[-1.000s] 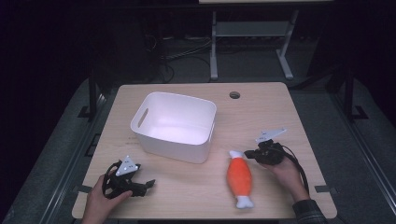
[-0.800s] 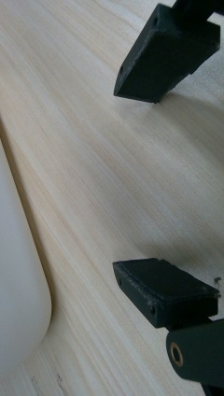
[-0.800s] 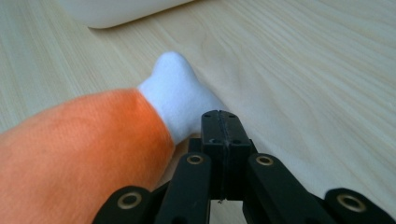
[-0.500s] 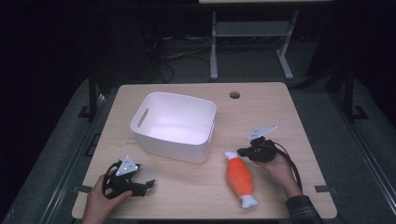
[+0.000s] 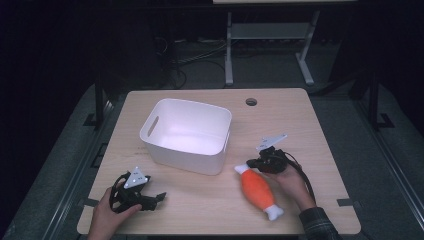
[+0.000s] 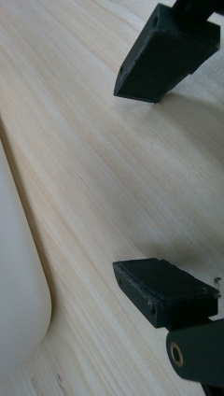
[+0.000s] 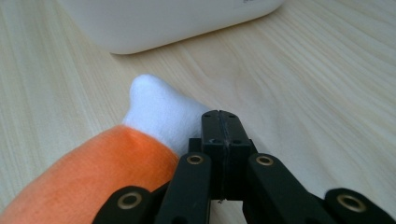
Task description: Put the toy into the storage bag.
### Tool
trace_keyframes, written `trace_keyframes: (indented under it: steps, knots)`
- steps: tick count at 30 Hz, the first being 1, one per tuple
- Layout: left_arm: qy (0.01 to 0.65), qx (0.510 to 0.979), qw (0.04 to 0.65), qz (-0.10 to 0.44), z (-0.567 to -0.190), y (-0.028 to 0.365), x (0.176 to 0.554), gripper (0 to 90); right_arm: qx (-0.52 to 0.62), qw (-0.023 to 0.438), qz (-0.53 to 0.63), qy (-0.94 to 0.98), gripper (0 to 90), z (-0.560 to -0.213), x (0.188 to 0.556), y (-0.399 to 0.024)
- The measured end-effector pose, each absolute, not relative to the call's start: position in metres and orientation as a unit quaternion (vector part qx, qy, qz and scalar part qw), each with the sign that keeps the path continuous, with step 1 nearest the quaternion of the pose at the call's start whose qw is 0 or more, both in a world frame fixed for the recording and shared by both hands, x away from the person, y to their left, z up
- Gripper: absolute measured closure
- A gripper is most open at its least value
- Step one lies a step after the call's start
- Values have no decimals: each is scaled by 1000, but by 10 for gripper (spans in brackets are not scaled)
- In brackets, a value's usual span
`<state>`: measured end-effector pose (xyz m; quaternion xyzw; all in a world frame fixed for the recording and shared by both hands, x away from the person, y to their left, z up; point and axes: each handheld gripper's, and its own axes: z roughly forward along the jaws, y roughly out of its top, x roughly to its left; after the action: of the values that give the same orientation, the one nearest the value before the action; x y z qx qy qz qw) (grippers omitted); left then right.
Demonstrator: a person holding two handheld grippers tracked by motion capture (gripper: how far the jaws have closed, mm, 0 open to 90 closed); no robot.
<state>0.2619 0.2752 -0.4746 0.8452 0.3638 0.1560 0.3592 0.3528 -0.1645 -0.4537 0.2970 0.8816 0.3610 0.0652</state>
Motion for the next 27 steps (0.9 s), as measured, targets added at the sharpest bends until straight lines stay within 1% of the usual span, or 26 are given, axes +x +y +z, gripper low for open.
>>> trace_keyframes:
  steps: [27]
  knots:
    - [364, 845, 359, 156, -475, 275, 262, 129, 231, 33, 367, 901, 888, -447, 344, -125]
